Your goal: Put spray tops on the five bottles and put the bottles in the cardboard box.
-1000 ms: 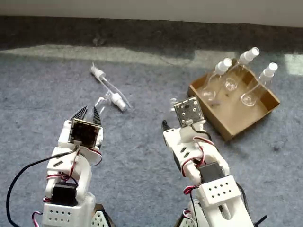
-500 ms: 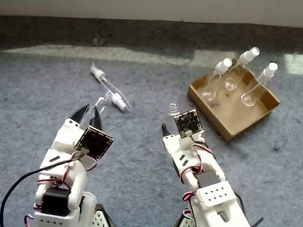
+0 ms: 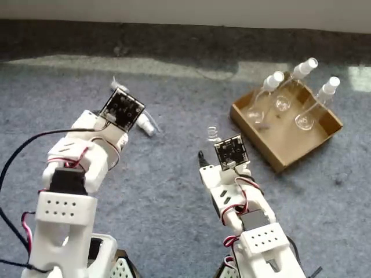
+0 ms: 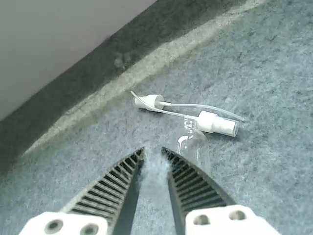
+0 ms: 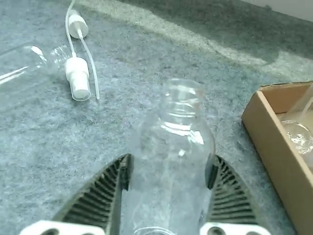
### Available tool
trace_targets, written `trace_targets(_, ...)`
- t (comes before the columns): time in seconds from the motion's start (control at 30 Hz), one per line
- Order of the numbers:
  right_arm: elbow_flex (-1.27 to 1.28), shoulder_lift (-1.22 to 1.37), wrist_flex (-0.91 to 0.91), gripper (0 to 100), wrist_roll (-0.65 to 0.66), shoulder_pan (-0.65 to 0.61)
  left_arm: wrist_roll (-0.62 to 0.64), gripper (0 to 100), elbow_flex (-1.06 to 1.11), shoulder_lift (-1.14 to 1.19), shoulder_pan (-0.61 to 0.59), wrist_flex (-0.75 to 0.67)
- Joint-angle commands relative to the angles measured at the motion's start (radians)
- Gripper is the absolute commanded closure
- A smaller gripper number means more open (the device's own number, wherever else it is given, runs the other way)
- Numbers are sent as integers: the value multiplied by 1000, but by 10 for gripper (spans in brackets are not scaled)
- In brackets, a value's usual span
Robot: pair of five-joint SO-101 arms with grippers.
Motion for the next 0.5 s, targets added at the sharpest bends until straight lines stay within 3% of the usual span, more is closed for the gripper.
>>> trace_targets(0.0,-12,-24,-30,878,-8,54,-3,993,-139,200,-8,5)
trace_targets(0.3,-15,-24,-30,878,-8,76,-3,992,-271,570,-4,25)
trace_targets(0.47,-15,-24,-30,878,-8,76,-3,992,-456,753,-4,157)
